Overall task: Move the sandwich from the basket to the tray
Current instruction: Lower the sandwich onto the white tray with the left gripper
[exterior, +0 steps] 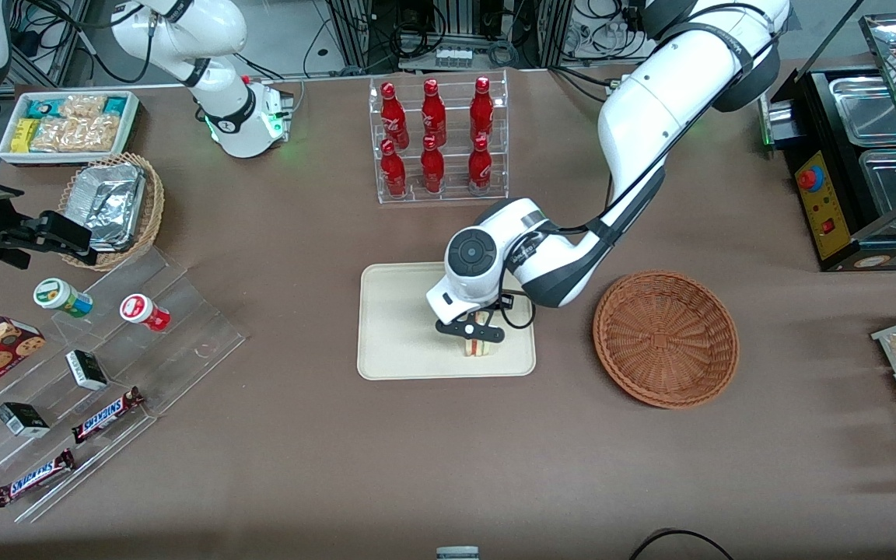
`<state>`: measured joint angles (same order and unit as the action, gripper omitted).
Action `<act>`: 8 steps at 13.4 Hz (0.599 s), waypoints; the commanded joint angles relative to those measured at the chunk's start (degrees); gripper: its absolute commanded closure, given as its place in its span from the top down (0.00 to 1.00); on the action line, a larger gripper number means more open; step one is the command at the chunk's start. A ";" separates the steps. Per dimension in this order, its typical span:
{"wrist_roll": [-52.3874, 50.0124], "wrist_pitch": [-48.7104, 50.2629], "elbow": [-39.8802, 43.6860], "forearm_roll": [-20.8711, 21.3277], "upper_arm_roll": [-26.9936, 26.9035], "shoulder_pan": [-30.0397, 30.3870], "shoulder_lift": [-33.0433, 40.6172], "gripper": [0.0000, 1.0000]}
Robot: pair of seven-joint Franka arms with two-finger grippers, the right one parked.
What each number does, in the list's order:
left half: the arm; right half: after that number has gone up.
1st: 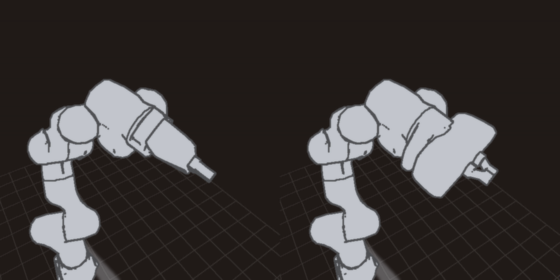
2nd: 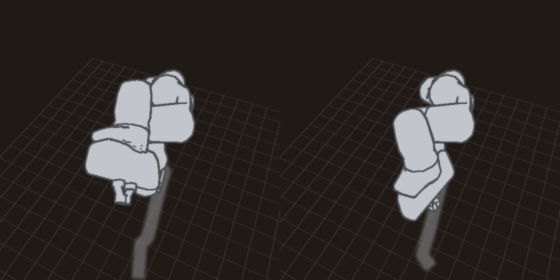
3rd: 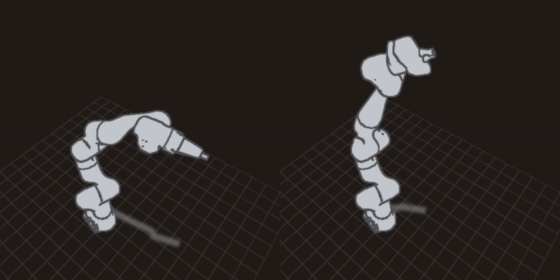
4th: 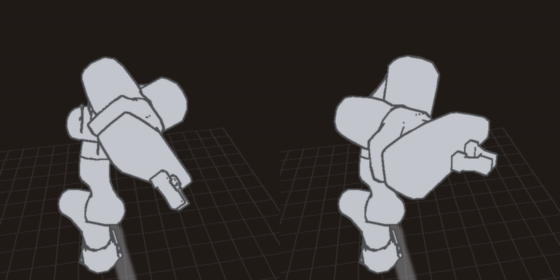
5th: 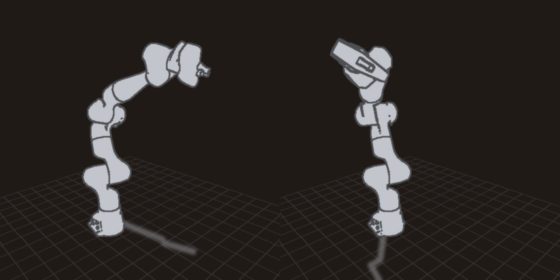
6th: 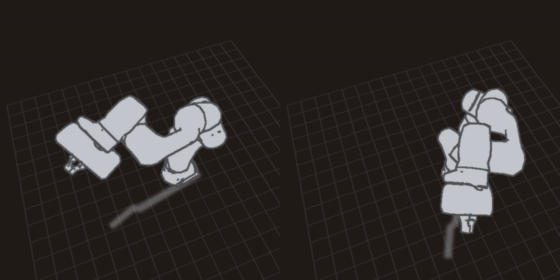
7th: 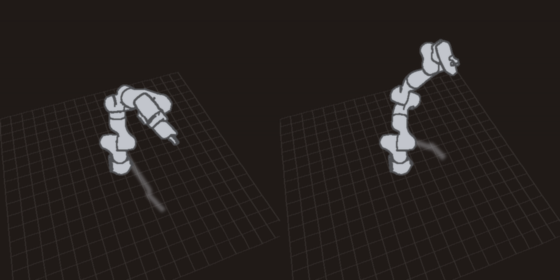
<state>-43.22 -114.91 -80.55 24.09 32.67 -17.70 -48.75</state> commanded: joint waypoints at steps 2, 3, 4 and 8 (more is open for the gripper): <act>-1.86 0.83 2.24 1.57 -0.42 -1.19 -1.08 0.65; -1.60 0.83 2.24 1.57 -0.42 -1.19 -1.00 0.76; -1.77 0.83 2.24 1.49 -0.42 -1.19 -0.91 1.00; -3.17 1.53 2.32 2.36 -0.42 -0.76 0.06 1.00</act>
<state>-44.23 -114.85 -79.94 25.10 32.67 -17.72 -48.92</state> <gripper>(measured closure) 0.137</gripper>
